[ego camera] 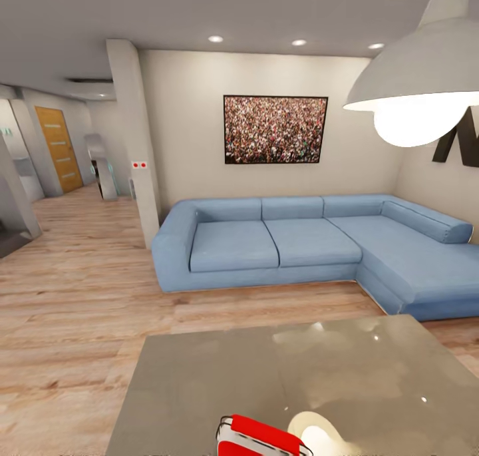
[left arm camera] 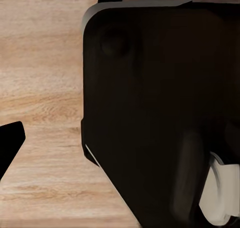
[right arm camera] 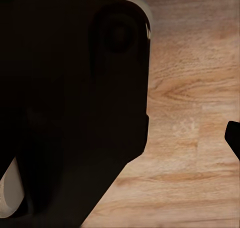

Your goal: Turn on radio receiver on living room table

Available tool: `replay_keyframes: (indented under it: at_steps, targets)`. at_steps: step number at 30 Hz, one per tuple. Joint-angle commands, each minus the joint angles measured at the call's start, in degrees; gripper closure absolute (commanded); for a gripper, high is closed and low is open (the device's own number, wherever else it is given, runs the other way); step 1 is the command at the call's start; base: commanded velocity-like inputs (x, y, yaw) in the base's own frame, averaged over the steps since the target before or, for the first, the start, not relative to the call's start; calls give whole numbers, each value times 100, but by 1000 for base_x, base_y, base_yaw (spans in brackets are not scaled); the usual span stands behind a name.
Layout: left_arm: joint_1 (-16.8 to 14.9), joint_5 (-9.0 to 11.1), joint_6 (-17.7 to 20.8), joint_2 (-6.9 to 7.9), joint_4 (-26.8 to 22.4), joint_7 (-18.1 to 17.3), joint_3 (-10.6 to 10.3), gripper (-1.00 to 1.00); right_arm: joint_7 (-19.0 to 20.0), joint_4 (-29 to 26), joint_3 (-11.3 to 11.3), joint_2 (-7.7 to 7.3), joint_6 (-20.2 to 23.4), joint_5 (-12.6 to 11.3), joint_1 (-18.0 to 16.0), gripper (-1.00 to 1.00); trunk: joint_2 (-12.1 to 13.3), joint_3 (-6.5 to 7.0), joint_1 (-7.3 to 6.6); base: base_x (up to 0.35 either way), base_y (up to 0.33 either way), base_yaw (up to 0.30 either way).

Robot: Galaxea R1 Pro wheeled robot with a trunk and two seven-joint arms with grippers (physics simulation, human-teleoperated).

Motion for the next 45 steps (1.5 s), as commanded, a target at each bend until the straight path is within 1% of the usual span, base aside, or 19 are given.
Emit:
replay_keyframes:
  at_steps: [1, 6, 15, 23, 45]
  targets:
    - [0, 0, 0, 0, 0, 0, 0, -100, 1, 0, -1, -1, 0, 0, 0, -100, 41, 9, -23, 0, 0, 0]
    - [0, 1, -2, 4, 0, 0, 0, -100, 4, 0, -5, -5, 0, 1, 0, -100, 242, 53, -133, 0, 0, 0]
    - [0, 5, -10, 8, 0, 7, 0, -100, 4, 0, -6, -6, 0, 1, 0, -100, 242, -30, -133, 0, 0, 0]
    - [0, 84, -11, 9, -2, 8, 0, -100, 4, 0, -6, -6, 0, 1, 0, -100, 242, -104, -133, 0, 0, 0]
    - [0, 89, -13, 9, -6, 8, 0, -100, 4, 0, -6, -6, 0, 1, 0, -100, 242, -308, -133, 0, 0, 0]
